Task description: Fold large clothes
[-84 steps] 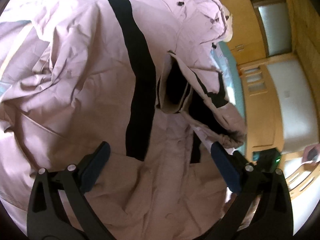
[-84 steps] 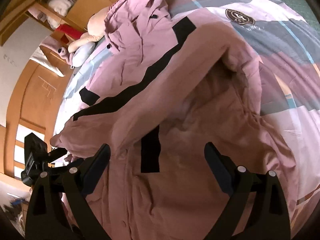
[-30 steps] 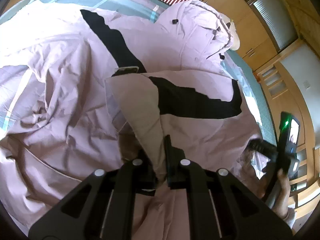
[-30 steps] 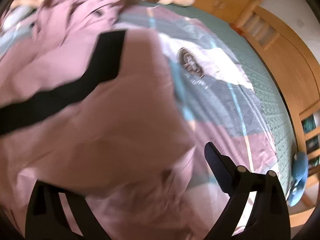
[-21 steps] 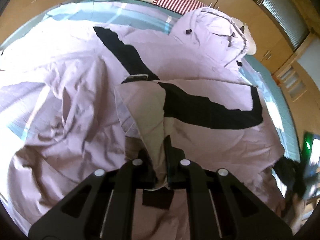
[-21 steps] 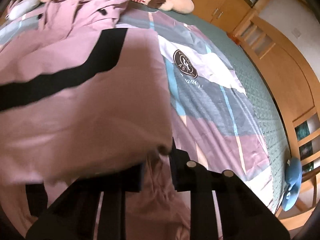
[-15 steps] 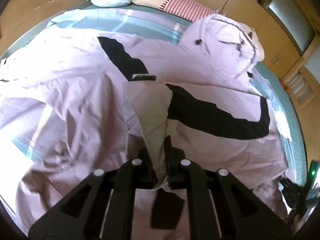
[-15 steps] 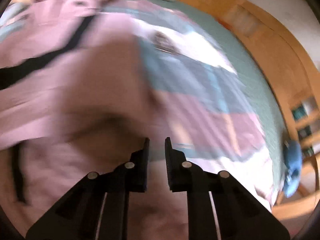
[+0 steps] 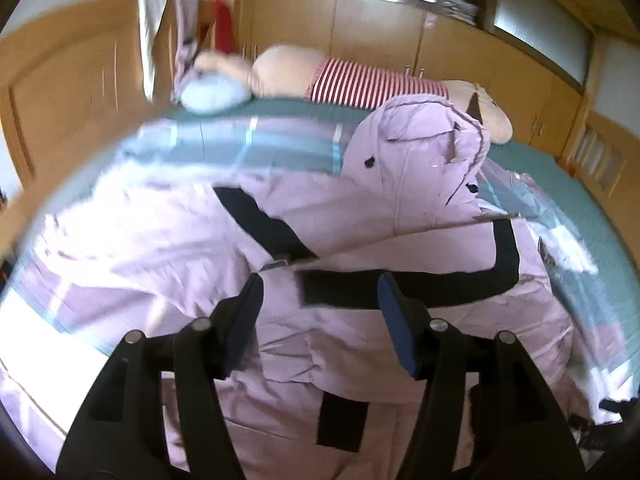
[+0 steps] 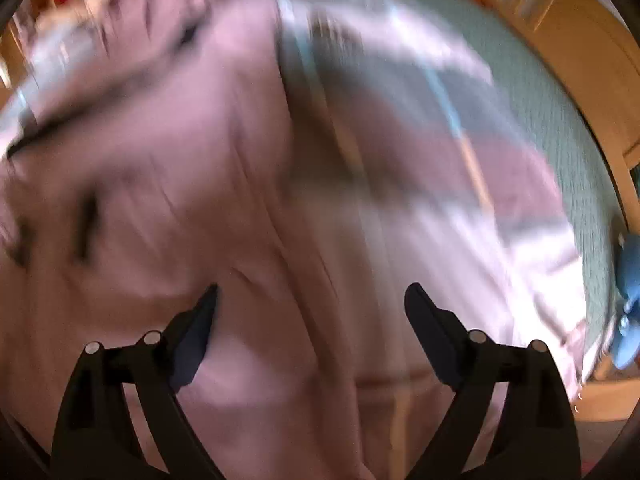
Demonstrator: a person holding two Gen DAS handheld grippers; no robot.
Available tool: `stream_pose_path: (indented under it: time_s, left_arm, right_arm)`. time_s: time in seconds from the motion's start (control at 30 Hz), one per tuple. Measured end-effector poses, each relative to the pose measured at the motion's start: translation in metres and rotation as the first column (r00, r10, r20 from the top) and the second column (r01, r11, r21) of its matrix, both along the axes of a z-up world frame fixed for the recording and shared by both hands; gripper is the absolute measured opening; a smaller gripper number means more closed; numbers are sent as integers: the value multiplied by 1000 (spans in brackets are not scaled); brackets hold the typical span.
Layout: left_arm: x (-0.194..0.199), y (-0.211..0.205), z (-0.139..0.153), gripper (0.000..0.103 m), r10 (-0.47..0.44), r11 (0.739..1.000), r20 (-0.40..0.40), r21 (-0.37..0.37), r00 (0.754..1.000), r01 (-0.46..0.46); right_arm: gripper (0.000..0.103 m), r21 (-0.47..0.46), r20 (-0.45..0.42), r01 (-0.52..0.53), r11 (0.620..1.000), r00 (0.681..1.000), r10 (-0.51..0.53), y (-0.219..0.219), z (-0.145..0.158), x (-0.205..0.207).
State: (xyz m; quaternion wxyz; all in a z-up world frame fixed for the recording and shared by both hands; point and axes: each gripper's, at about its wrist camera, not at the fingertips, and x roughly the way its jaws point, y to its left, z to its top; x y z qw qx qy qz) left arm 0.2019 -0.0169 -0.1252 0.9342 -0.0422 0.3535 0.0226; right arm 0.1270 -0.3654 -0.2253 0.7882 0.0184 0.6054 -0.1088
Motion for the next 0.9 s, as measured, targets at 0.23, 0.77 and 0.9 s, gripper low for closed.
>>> stream_pose_path:
  time_s: [0.23,0.77,0.9]
  left_arm:
    - [-13,0,1,68,-81,993,-55,-88,995,76]
    - [-20,0,-28,74,-126,987,-149,-113,981,110]
    - [-19,16,-29,78,-121,986,-151,-133,981,101]
  right_arm:
    - [92,289,48,121,950,989,-141,-40,26,-74]
    - [5,167,-240,104,980,969,-62,9,-8,-178]
    - [5,157,-204,89,984,977,-56,6,-7,-173]
